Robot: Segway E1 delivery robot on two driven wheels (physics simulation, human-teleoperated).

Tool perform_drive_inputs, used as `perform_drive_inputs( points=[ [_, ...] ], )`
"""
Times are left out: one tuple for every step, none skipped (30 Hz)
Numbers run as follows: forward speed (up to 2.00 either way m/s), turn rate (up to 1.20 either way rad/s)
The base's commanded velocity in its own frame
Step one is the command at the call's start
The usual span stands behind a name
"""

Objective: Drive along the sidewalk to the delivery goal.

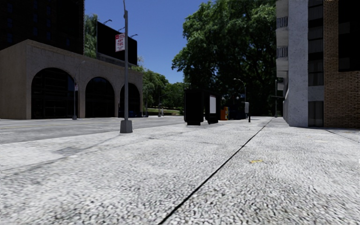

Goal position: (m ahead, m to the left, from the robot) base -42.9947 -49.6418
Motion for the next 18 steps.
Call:
perform_drive_inputs(
  points=[
    [1.56, -0.33],
    [1.67, -0.33],
    [1.76, -0.33],
    [1.85, -0.33],
    [1.85, -0.33],
    [1.90, -0.33],
    [1.91, -0.33],
    [1.91, -0.33],
    [1.91, -0.33],
    [1.91, -0.33],
    [1.91, -0.33],
    [1.91, -0.34],
    [1.91, -0.34],
    [1.91, -0.38],
    [1.91, -0.40],
    [1.91, -0.40],
    [1.91, -0.42],
    [1.93, -0.43]
  ],
)
